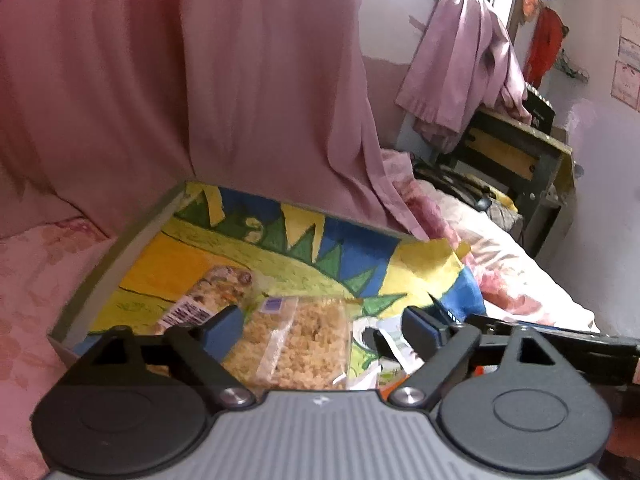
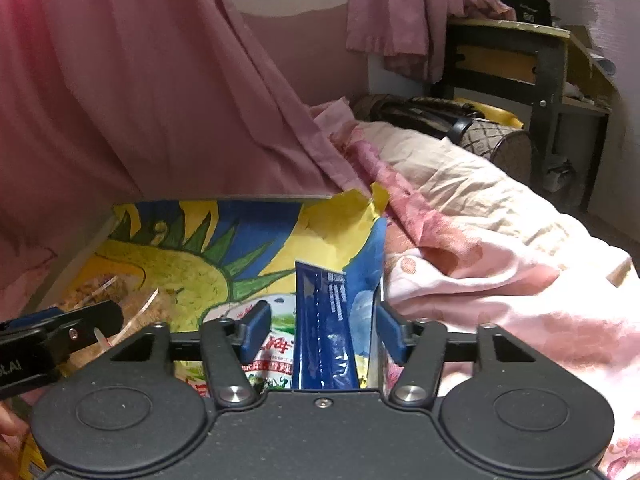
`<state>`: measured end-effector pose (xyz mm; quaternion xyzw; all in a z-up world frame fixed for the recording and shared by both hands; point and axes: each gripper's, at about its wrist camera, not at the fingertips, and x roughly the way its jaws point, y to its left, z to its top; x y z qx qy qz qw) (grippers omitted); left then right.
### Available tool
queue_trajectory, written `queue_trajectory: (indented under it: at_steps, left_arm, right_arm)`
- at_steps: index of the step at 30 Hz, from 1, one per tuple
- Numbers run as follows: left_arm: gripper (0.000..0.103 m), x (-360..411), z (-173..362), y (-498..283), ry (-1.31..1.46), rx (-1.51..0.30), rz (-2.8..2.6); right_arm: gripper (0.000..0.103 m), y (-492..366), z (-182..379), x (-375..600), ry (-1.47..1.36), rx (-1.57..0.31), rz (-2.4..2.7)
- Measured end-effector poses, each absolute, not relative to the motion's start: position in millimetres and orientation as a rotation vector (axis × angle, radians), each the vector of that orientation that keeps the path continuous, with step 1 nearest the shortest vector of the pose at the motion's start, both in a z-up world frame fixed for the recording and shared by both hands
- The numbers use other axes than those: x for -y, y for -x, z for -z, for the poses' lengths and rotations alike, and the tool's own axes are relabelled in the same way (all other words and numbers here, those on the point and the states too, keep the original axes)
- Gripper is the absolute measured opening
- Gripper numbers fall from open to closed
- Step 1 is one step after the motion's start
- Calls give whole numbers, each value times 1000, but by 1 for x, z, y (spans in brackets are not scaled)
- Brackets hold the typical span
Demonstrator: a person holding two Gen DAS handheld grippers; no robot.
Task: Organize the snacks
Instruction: 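Open both tools over the tray and pull them back from it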
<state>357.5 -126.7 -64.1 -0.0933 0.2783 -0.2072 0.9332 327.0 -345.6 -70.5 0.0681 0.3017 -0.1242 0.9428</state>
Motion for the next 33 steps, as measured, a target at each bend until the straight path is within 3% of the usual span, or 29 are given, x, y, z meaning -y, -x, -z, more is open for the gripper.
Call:
queue_trajectory:
  at_steps: [6, 16, 23, 33]
  left_arm:
    - [102, 114, 36, -345, 214, -506, 384]
    - [103, 95, -10, -296, 170, -420, 293]
    - [103, 84, -20, -248, 158, -396, 243]
    - [103, 63, -18, -186, 141, -419, 193]
  right_arm:
    - [82, -302, 45, 347, -141, -544, 275]
    - [99, -230, -10, 332, -126, -341, 247]
    - [102, -178, -33, 316, -108, -258, 187]
    - [102, -116, -36, 296, -112, -286, 126]
